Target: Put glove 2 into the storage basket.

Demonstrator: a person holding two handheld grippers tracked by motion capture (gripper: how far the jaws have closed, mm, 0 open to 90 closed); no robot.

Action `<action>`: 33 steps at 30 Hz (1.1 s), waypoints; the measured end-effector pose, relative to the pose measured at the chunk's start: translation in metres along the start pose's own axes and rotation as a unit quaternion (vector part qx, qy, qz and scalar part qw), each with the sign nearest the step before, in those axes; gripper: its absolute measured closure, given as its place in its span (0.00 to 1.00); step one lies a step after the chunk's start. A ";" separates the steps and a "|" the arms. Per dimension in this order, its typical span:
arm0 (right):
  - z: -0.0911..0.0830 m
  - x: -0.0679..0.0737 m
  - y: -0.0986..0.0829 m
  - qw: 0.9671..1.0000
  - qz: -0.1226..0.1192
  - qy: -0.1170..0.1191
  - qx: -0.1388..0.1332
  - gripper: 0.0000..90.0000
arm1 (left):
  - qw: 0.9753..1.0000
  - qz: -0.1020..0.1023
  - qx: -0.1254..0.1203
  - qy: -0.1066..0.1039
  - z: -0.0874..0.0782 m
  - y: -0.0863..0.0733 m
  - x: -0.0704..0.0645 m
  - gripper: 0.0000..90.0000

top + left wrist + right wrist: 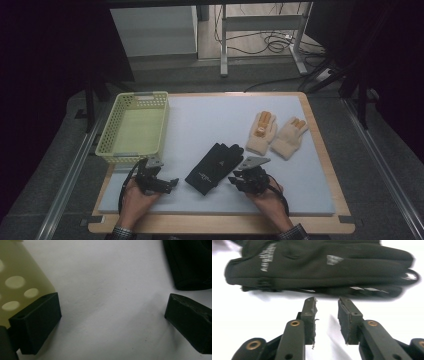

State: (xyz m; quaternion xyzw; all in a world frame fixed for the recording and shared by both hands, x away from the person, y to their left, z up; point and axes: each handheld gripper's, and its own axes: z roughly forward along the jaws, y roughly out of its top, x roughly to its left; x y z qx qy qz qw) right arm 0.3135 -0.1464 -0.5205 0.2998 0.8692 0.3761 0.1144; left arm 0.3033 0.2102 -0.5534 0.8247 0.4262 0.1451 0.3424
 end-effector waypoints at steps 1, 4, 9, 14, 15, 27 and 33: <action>-0.007 -0.009 -0.004 1.000 0.010 -0.010 -0.005 0.68 | 1.000 0.000 0.000 0.000 0.000 0.000 0.000 0.01; -0.013 -0.017 -0.008 1.000 0.020 -0.021 -0.010 0.64 | 1.000 -0.001 0.000 0.000 0.000 0.000 0.000 0.01; -0.026 -0.038 -0.020 0.998 0.038 -0.057 -0.016 0.46 | 1.000 -0.001 0.001 -0.001 0.000 0.000 0.000 0.01; -0.032 -0.056 -0.029 0.995 0.051 -0.080 -0.012 0.30 | 1.000 -0.001 0.001 -0.001 0.000 0.000 0.000 0.01; -0.033 -0.059 -0.031 0.995 0.053 -0.082 -0.013 0.28 | 1.000 -0.001 0.001 -0.001 0.000 0.000 0.000 0.01; -0.028 -0.069 -0.041 0.993 0.051 -0.103 0.001 0.19 | 1.000 0.006 -0.009 -0.014 -0.006 0.003 -0.004 0.04; -0.028 -0.069 -0.041 0.993 0.050 -0.104 0.000 0.19 | 0.999 0.015 -0.024 -0.035 -0.012 0.015 -0.015 0.03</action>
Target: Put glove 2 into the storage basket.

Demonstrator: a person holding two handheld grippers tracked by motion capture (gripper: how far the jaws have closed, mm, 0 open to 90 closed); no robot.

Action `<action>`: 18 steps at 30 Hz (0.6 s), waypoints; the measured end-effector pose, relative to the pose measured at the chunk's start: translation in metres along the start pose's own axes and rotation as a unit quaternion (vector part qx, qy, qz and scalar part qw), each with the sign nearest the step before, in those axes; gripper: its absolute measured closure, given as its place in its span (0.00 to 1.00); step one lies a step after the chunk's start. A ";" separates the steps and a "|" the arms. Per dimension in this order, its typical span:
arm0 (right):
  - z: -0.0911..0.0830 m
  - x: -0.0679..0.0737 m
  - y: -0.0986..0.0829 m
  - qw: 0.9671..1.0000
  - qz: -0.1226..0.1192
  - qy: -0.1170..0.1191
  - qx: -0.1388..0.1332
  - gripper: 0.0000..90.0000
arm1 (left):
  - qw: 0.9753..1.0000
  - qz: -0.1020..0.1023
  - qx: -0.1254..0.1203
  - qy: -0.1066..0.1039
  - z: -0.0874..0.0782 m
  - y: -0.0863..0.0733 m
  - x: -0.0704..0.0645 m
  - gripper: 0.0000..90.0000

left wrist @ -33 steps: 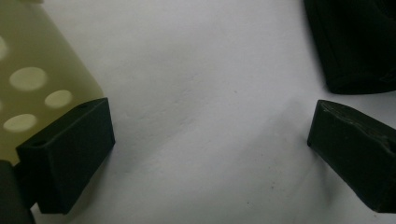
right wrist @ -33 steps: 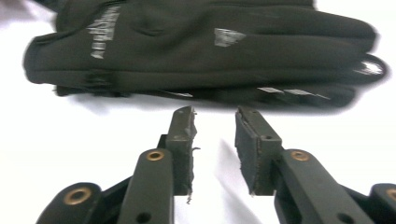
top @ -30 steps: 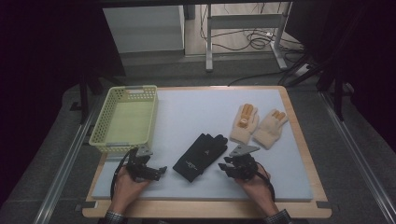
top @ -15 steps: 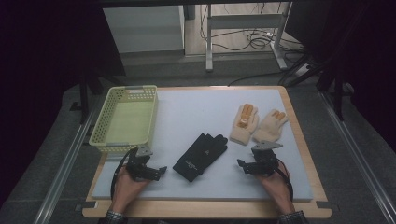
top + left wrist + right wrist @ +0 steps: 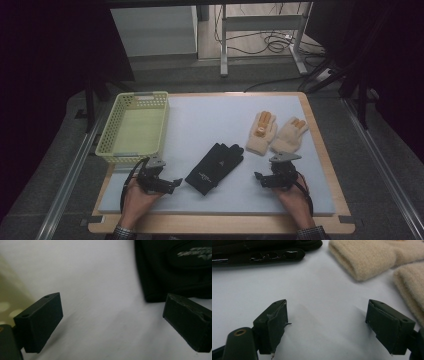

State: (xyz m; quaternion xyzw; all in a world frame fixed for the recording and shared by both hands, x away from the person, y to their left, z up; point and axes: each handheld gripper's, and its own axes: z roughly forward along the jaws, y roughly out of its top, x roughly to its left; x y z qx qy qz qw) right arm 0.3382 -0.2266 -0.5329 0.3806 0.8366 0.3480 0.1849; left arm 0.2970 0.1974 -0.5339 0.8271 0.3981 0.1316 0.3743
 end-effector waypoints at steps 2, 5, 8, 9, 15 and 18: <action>0.000 0.000 0.000 1.000 -0.001 0.000 0.000 0.19 | 1.000 0.005 -0.001 -0.005 0.001 0.005 -0.004 0.03; 0.000 0.000 0.000 1.000 -0.001 -0.001 0.000 0.19 | 1.000 0.018 0.003 -0.013 0.003 0.013 -0.010 0.01; 0.000 0.000 0.000 1.000 -0.002 -0.002 -0.001 0.19 | 1.000 0.020 0.004 -0.016 0.005 0.022 -0.016 0.00; 0.000 0.000 0.000 1.000 -0.002 -0.002 -0.001 0.19 | 1.000 0.019 0.001 -0.021 0.005 0.025 -0.018 0.00; 0.000 0.001 0.000 1.000 -0.003 -0.003 -0.001 0.19 | 0.999 0.033 0.006 -0.030 0.010 0.049 -0.031 0.00; 0.000 0.001 0.000 1.000 -0.003 -0.003 -0.002 0.19 | 0.998 0.042 0.011 -0.034 0.017 0.061 -0.042 0.00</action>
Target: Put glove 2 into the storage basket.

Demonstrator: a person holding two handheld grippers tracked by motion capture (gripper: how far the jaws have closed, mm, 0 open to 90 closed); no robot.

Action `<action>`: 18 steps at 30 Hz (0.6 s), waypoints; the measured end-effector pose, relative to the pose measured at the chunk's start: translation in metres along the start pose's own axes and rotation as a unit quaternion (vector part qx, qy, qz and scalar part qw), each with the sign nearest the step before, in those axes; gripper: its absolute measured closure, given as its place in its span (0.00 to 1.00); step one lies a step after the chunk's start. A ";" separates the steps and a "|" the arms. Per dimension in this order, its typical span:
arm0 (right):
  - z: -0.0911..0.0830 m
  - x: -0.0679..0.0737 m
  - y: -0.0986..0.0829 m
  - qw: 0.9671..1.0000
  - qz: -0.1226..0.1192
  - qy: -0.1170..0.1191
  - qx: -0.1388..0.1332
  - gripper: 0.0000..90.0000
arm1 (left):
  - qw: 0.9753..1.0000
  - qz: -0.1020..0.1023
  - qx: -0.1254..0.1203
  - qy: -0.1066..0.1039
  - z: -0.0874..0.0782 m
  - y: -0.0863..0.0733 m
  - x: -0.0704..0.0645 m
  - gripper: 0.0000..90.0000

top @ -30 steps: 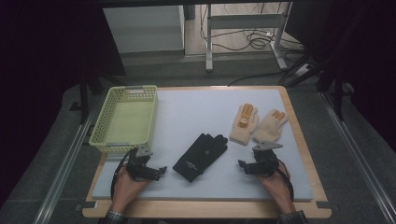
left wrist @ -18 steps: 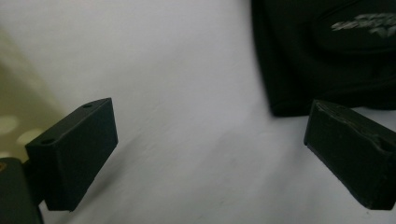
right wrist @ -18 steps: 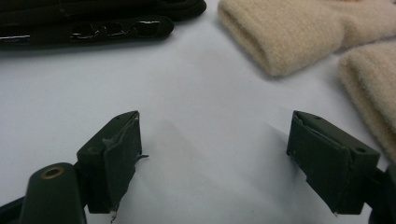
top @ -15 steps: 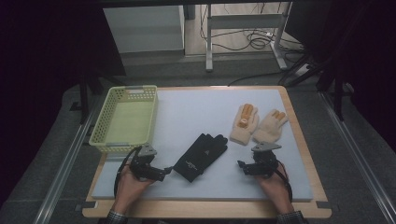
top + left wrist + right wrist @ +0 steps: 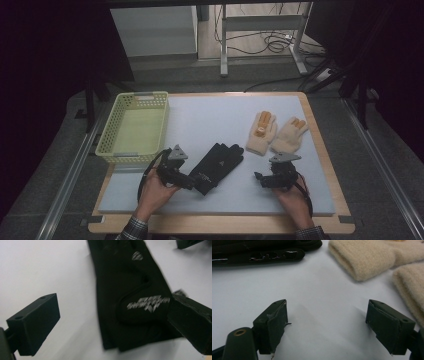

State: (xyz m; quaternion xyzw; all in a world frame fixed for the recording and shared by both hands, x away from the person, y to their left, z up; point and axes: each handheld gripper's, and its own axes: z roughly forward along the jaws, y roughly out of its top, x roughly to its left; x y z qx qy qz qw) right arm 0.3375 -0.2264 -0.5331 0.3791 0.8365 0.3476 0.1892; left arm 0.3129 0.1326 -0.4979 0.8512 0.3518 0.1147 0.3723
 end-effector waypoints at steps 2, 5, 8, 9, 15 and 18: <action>0.000 0.000 0.000 1.000 0.000 0.000 0.000 0.19 | 1.000 0.006 0.005 0.000 0.006 0.007 -0.006 0.00; 0.000 0.000 0.000 1.000 0.000 0.000 0.000 0.19 | 1.000 0.016 0.014 -0.002 0.018 0.016 -0.014 0.00; 0.000 0.000 0.000 1.000 0.000 0.000 0.000 0.19 | 0.999 0.024 0.025 0.000 0.031 0.022 -0.024 0.00; 0.000 0.000 0.000 1.000 0.000 0.000 0.000 0.19 | 0.999 0.023 0.028 0.005 0.036 0.024 -0.027 0.00; 0.000 0.000 0.000 1.000 0.000 0.000 0.000 0.19 | 0.998 0.030 0.046 0.030 0.058 0.025 -0.037 0.00; 0.000 0.000 0.000 1.000 0.000 0.000 -0.001 0.19 | 0.996 0.038 0.057 0.051 0.066 0.020 -0.034 0.00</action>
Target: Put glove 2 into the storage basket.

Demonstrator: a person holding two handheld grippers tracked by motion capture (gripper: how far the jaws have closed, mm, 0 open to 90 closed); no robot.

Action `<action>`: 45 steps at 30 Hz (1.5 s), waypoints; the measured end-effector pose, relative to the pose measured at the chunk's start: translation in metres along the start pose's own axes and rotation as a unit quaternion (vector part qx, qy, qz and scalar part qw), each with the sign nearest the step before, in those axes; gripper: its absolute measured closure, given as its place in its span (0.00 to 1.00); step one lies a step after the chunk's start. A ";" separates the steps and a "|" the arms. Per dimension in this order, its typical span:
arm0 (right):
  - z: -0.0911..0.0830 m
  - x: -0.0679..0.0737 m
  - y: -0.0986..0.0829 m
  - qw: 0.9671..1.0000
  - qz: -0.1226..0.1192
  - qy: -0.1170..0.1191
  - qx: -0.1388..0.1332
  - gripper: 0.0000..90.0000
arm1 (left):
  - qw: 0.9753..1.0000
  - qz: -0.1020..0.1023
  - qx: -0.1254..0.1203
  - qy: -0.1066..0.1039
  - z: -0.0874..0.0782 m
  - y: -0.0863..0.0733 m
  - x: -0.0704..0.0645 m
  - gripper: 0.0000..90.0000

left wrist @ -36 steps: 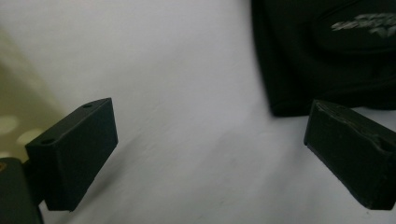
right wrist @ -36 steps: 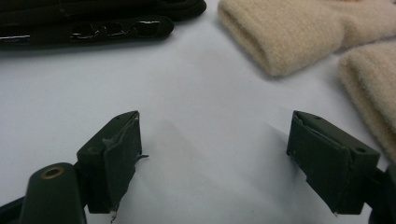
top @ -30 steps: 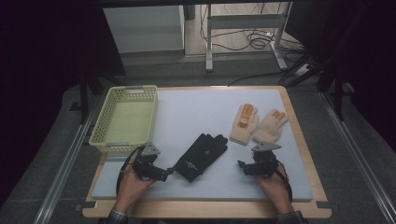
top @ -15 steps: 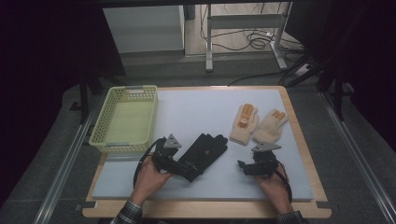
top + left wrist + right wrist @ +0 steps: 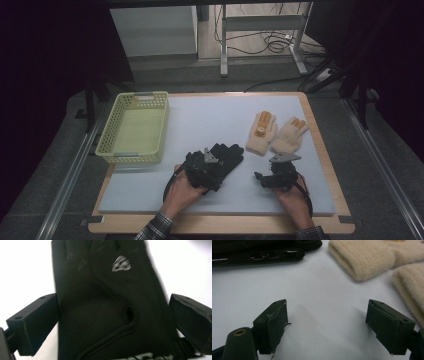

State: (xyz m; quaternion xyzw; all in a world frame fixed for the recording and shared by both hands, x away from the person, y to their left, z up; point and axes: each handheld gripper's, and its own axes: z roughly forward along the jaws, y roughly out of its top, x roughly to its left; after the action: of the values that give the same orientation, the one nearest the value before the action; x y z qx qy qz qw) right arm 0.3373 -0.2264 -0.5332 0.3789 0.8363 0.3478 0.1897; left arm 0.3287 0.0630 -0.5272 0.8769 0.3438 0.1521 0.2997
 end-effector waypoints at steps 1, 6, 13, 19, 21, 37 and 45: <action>0.000 0.000 0.000 1.000 0.000 0.000 0.000 0.19 | 1.000 -0.003 0.001 -0.002 0.002 -0.002 0.003 0.00; 0.000 0.000 0.000 1.000 0.001 0.000 0.000 0.19 | 0.999 -0.027 -0.001 -0.021 0.009 -0.009 0.016 0.00; 0.000 0.000 0.000 1.000 0.001 0.000 0.000 0.19 | 0.999 -0.020 0.006 -0.041 0.008 -0.007 0.012 0.03; 0.000 0.000 0.000 1.000 0.000 0.000 0.000 0.19 | 0.999 -0.011 0.017 -0.048 0.001 -0.003 0.007 0.27; 0.000 0.000 0.000 1.000 0.000 -0.001 0.000 0.19 | 0.999 -0.006 0.016 -0.048 -0.002 -0.002 0.005 0.40; 0.000 0.000 0.000 1.000 0.001 -0.001 0.001 0.19 | 0.999 -0.027 -0.009 -0.040 -0.015 0.007 0.021 0.73; 0.000 0.000 0.000 1.000 0.000 -0.001 0.000 0.19 | 0.998 -0.048 -0.013 -0.026 -0.031 0.023 0.041 0.73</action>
State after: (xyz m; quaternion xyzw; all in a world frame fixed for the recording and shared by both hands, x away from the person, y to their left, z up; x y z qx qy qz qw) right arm 0.3372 -0.2263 -0.5333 0.3793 0.8362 0.3474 0.1900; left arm 0.3556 0.0913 -0.4863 0.8593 0.3753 0.1192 0.3264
